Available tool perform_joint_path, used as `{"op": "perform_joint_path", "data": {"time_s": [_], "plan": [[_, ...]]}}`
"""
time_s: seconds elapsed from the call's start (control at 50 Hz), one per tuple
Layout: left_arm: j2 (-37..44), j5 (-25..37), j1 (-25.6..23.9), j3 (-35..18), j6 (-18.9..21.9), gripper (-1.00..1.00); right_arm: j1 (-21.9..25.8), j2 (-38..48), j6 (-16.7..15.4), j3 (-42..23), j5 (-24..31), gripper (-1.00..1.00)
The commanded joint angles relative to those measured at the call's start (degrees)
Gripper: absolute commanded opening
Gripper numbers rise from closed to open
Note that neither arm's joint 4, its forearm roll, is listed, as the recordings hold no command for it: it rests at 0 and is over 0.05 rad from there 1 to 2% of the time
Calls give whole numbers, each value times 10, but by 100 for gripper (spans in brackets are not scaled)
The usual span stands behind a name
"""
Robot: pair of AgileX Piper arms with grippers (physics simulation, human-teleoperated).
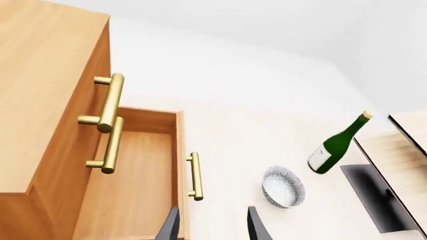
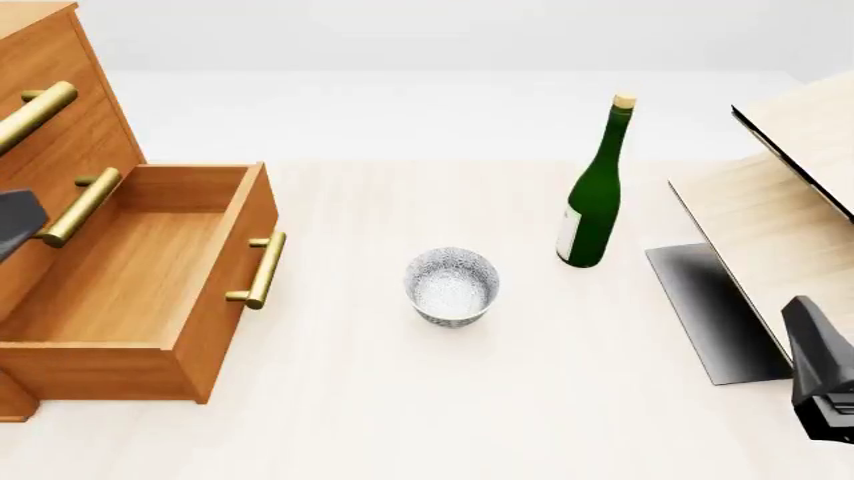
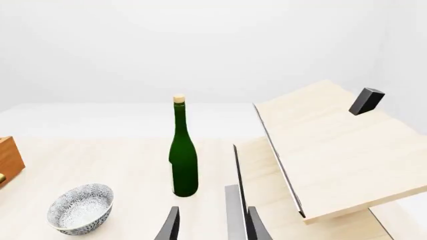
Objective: Put the bowl in the bottom drawer of the cabinet and close it.
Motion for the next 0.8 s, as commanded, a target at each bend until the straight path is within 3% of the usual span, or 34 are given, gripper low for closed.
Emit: {"op": "perform_joint_path", "data": {"time_s": [0.02,0.34,0.8], "plan": [[21,6,19,1,-5,100,0,0,0,0,0,100],[73,-23,55,15,-5,100,0,0,0,0,0,100],[137,-50,12,4,17,100,0,0,0,0,0,100]]}}
